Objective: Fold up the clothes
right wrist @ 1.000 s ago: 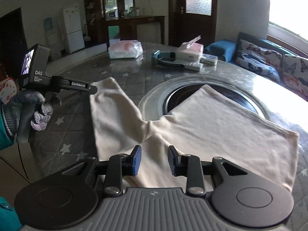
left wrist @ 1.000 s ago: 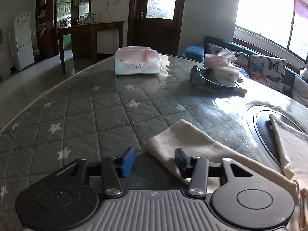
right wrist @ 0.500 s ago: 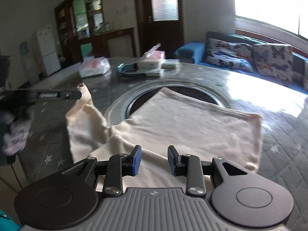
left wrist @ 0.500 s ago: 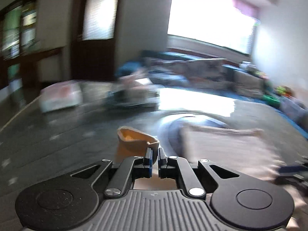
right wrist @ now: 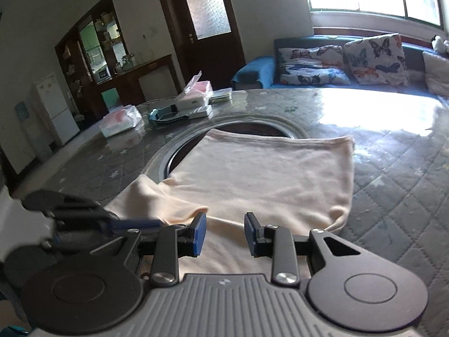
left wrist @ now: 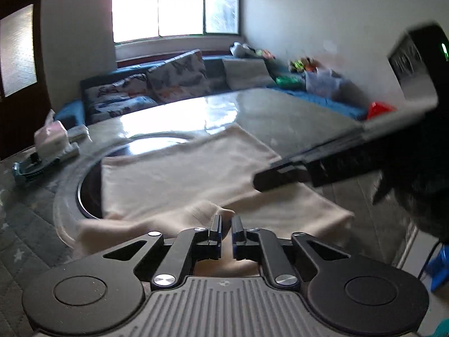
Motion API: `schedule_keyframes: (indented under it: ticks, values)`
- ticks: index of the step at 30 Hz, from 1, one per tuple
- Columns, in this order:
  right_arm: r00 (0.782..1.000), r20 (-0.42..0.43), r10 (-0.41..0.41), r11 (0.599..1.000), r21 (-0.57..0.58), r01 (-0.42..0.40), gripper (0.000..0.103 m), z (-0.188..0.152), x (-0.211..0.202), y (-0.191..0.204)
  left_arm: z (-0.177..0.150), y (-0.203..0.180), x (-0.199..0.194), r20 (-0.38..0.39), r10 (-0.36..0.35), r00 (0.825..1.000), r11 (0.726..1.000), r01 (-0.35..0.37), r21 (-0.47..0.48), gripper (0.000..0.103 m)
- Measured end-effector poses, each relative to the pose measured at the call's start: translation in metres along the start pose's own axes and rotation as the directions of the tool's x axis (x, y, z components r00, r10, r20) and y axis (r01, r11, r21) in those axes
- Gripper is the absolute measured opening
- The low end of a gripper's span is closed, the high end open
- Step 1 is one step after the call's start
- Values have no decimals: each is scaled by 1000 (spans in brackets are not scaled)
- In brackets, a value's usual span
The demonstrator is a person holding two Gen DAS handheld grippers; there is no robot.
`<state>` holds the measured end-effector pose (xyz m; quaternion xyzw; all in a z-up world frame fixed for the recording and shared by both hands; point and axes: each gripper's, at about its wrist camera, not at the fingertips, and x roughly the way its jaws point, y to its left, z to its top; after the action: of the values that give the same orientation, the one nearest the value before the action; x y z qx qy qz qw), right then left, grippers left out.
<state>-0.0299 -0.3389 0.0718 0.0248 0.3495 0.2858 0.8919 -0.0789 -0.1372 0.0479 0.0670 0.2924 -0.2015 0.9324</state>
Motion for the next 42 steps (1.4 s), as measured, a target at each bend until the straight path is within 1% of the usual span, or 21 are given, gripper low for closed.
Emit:
schedule_keyframes:
  ticks: [2,3,5,6,7,9,11,14,16,17,19,20,21,24,30,34,37,39,42]
  values:
    - [1000,-11,10,1000,-8,-10,30,0,6,5,-4,3,-1,-8,4,1000,1000,-4,1,11]
    - [1000,-18,15,1000,-12,-15,30,1,10,7,-5,4,-2,-12,5,1000,1000,-5,1,14]
    - [999,-36,25,1000,-17,-25,30,1,18,11,-9,7,-3,-21,9,1000,1000,-9,2,28]
    - [998,-47,28,999,-17,-29,30,1,23,13,-11,9,-4,-24,12,1000,1000,-12,2,39]
    - [998,-59,32,999,-19,-34,30,1,28,15,-12,14,-7,-16,24,1000,1000,-24,-7,45]
    - [996,-81,40,999,-23,-42,30,0,37,20,-15,27,-14,-7,53,999,998,-53,-28,49]
    - [993,-101,53,998,-25,-56,30,-2,46,25,-19,40,-19,-8,86,996,994,-86,-65,56]
    - [990,-126,58,998,-31,-62,30,-4,58,31,-25,57,-24,-17,132,991,985,-133,-113,60]
    - [990,-132,54,998,-37,-59,31,-5,61,34,-30,68,-28,-24,163,986,976,-165,-142,71]
    - [990,-135,52,998,-40,-58,30,-5,62,35,-33,73,-29,-24,175,984,972,-176,-154,72]
    - [989,-141,48,997,-45,-55,24,-5,65,39,-37,81,-30,-29,195,980,965,-197,-176,75]
    - [989,-144,46,997,-48,-53,12,-6,66,40,-39,85,-32,-33,202,979,962,-204,-182,77]
    - [990,-134,41,997,-55,-49,8,-4,64,41,-41,86,-33,-36,210,977,960,-213,-184,78]
    - [995,-93,27,996,-80,-34,5,5,52,43,-46,87,-30,-43,231,972,956,-235,-175,78]
    - [1000,4,1,992,-129,-1,5,25,23,48,-55,92,-27,-59,257,965,947,-264,-183,78]
    - [998,67,-11,987,-160,22,4,38,4,52,-59,91,-26,-60,271,961,947,-277,-164,78]
    - [994,105,-21,984,-173,39,4,44,-8,53,-59,86,-23,-60,287,956,947,-293,-131,77]
    - [992,122,-35,983,-177,56,4,45,-16,52,-59,83,-22,-61,300,952,946,-305,-111,77]
    - [988,140,-70,980,-174,94,4,42,-29,47,-60,83,-22,-58,303,951,946,-308,-100,77]
